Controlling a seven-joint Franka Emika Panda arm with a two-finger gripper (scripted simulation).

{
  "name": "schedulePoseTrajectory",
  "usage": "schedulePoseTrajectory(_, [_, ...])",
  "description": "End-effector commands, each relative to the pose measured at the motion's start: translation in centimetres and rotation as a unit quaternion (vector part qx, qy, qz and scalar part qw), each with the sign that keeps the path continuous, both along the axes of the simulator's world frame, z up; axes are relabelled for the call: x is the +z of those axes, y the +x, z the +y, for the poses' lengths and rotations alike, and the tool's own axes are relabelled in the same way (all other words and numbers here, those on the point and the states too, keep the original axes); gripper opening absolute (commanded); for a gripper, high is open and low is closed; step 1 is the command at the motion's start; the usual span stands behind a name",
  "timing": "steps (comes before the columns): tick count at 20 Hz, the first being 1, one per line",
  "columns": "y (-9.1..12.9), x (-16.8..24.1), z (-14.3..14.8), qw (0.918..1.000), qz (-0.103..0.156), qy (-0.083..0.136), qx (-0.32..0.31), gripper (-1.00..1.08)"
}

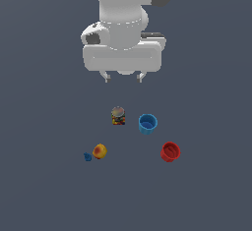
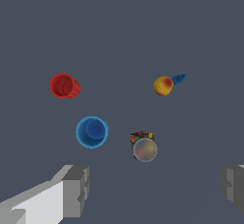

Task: Pick up a designated object from a clutter of objects.

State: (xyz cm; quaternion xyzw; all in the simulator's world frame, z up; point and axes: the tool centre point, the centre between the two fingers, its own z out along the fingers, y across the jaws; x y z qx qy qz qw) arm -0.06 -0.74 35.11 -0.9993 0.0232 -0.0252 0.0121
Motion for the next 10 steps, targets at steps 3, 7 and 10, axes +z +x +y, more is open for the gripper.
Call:
schedulePoseTrajectory(3, [0.0,0.0,0.1,1.0000,0.000,0.000,0.002,1.00])
schedulePoseTrajectory(7, [0.1,-0.2,0.7,0.9998,-0.002,-0.004,0.020,1.00])
schedulePoseTrajectory(10, [0.1,-0.1,1.2,0.9994,-0.003,-0.006,0.033,1.00])
